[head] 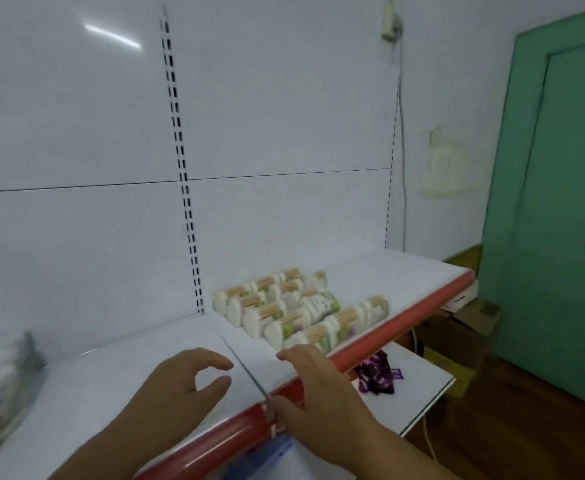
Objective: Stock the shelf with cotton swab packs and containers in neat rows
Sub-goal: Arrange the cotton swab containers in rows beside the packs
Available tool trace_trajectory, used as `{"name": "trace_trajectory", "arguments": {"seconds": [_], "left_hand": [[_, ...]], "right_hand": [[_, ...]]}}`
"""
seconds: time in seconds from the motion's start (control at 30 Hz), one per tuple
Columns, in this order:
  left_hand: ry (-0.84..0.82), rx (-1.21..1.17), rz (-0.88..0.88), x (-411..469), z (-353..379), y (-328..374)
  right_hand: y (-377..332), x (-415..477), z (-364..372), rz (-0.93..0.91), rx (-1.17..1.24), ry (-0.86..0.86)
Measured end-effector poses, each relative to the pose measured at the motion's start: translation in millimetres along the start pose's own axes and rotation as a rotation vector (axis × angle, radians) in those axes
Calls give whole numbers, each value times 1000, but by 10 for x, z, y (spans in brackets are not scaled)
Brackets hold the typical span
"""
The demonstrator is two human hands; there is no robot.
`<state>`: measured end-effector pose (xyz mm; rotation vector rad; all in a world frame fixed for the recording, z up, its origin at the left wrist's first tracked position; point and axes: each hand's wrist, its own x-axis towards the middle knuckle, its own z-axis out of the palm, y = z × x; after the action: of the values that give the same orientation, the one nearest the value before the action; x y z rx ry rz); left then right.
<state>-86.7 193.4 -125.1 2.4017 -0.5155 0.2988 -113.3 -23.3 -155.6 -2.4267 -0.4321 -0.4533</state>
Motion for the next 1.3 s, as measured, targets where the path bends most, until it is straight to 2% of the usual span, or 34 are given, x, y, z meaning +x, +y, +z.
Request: {"name": "trace_trajectory", "arguments": {"seconds": [0.1, 0.27, 0.33, 0.47, 0.57, 0.63, 0.73, 0.9, 0.97, 1.17, 1.3], "left_hand": [[-70, -33, -28, 309, 319, 74], [-56, -50, -24, 813, 502, 43], [-20, -43, -17, 1017, 542, -38], [183, -64, -41, 1521, 606, -266], [193, -51, -25, 1934, 654, -295], [165, -85, -14, 2167, 688, -239], [89, -104, 23, 2421, 756, -135], [3, -162, 57, 2541, 956, 3], [-6, -171, 58, 2562, 995, 41], [-26, -185, -49, 2642, 958, 210], [131, -432, -189, 2627, 884, 332]], "right_hand": [[437, -18, -263, 82, -19, -6], [955, 329, -625, 53, -70, 55], [1101, 544, -696, 57, -48, 71], [1399, 1013, -765, 86, -1, 126], [1650, 1413, -953, 110, -72, 153], [1811, 1648, -1107, 153, -88, 114], [2061, 1888, -1211, 194, -126, -39], [2435, 2199, -1123, 161, -213, -234], [2525, 2359, -1033, 108, -168, -283], [2763, 2733, -705, -181, -26, -290], [2905, 3005, -861, -215, 131, -400]]}}
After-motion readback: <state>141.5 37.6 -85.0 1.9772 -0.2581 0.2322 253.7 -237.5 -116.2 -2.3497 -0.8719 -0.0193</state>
